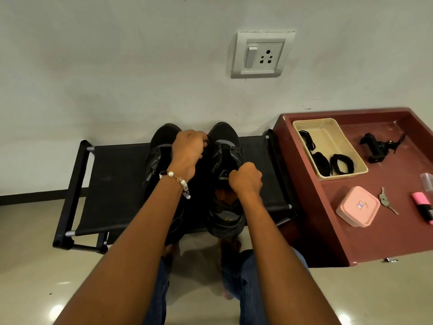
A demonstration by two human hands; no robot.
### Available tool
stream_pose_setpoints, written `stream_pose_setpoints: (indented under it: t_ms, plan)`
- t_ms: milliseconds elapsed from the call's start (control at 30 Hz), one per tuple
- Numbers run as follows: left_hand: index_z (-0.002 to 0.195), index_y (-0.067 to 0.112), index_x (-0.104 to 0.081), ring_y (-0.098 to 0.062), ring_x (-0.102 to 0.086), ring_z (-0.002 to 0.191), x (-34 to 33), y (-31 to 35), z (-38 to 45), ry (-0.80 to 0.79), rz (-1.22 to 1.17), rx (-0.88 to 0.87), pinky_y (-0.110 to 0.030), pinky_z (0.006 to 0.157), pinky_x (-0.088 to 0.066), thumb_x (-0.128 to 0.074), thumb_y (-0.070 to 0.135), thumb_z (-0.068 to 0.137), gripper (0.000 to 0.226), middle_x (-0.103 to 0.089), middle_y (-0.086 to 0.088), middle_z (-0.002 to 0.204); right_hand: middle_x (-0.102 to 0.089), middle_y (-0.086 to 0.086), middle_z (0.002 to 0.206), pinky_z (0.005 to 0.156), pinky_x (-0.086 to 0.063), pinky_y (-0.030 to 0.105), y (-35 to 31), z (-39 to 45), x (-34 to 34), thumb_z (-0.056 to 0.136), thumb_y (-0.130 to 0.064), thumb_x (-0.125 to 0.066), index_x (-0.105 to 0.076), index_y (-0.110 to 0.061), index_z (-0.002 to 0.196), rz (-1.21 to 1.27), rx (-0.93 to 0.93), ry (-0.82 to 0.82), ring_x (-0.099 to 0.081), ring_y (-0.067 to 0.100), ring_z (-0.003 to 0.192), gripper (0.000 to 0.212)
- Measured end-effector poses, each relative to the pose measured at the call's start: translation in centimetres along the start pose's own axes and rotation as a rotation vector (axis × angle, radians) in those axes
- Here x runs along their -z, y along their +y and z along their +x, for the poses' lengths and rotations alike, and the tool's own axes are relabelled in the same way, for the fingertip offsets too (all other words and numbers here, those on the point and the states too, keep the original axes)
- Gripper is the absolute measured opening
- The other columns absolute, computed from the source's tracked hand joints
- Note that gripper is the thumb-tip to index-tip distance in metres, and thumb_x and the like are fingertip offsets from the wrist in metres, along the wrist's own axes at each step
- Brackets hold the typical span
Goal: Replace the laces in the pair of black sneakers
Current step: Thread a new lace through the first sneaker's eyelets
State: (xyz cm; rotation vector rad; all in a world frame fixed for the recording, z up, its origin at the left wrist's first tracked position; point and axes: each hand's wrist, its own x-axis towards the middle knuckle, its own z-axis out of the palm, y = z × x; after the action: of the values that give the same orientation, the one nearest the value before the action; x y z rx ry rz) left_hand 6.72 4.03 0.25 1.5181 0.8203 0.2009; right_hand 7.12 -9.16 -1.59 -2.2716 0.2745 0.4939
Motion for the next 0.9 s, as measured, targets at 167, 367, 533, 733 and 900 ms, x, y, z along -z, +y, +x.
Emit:
stream_pose_setpoints:
  t_ms: [167, 367, 533, 733, 900]
  plan:
    - [0.060, -0.007, -0.053, -0.025, -0.049, 0.057, 0.5, -0.6, 0.2, 0.010, 0.668, -0.284, -0.033, 0.054, -0.042, -0.056, 0.021, 0.090, 0.041, -0.053, -0.016, 0.058, -0.055, 0.016, 0.109, 0.074, -0.045, 0.039, -0.1, 0.0, 0.2, 0.093, -0.012, -0.053, -0.036, -0.016, 0.069, -0.022, -0.006, -0.009, -0.054, 0.038, 0.108, 0.029]
    - [0.075, 0.009, -0.054, -0.036, -0.061, 0.094, 0.1, -0.8, -0.4, 0.235, 1.201, -0.503, -0.044, 0.081, -0.048, -0.060, 0.039, 0.093, 0.036, -0.064, -0.015, 0.089, -0.056, 0.017, 0.117, 0.090, -0.049, 0.048, -0.3, 0.0, 0.2, 0.092, -0.013, -0.054, -0.035, -0.017, 0.070, -0.036, -0.010, -0.010, -0.053, 0.038, 0.110, 0.030]
    - [0.119, 0.004, -0.062, -0.034, -0.058, 0.107, -0.4, -1.1, 1.8, 0.096, 1.014, -0.551, -0.039, 0.086, -0.046, -0.064, 0.021, 0.092, 0.032, -0.063, -0.017, 0.113, -0.055, 0.017, 0.117, 0.090, -0.048, 0.046, -0.3, 0.1, 0.2, 0.092, -0.013, -0.054, -0.035, -0.017, 0.070, -0.030, -0.013, -0.023, -0.053, 0.038, 0.110, 0.030]
    - [0.104, 0.006, -0.070, -0.032, -0.065, 0.095, -1.2, -2.9, 1.8, 0.054, 0.969, -0.532, -0.035, 0.076, -0.050, -0.060, 0.020, 0.094, 0.020, -0.069, -0.014, 0.101, -0.055, 0.016, 0.115, 0.072, -0.042, 0.037, -0.1, 0.3, 0.2, 0.093, -0.014, -0.054, -0.036, -0.016, 0.071, -0.027, -0.006, -0.025, -0.054, 0.037, 0.108, 0.028]
    - [0.082, -0.002, -0.063, -0.031, -0.064, 0.077, -1.2, -2.3, 2.1, 0.060, 0.815, -0.446, -0.041, 0.070, -0.054, -0.055, 0.024, 0.095, 0.030, -0.068, -0.013, 0.081, -0.055, 0.014, 0.106, 0.068, -0.041, 0.035, 0.2, 0.7, -0.2, 0.093, -0.013, -0.053, -0.042, -0.013, 0.075, -0.011, 0.005, -0.007, -0.056, 0.036, 0.105, 0.021]
